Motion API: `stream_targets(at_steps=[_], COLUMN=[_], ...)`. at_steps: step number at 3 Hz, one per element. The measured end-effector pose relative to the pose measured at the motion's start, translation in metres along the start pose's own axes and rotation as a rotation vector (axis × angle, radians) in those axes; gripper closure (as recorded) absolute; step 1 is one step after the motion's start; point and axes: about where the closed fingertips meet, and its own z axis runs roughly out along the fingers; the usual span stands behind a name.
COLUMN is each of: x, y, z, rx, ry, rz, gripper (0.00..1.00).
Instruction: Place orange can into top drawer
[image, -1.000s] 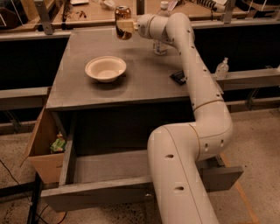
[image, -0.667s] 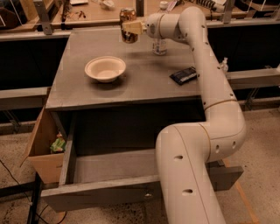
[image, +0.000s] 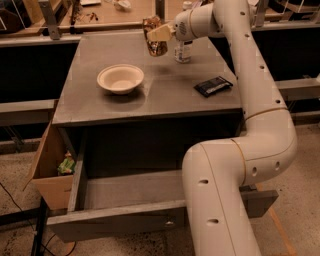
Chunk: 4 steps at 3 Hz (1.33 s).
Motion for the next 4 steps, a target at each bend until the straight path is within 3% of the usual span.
stream_targets(at_steps=[1, 2, 4], x=[0.029, 0.097, 0.092], y=[0.008, 0.012, 0.012], z=[-0.006, 0.004, 0.001], rx=[-0.015, -0.036, -0.036], ry=[0.067, 0.141, 0.143], rz=[0.055, 0.166, 0.169], gripper=[1.00, 1.00, 1.00])
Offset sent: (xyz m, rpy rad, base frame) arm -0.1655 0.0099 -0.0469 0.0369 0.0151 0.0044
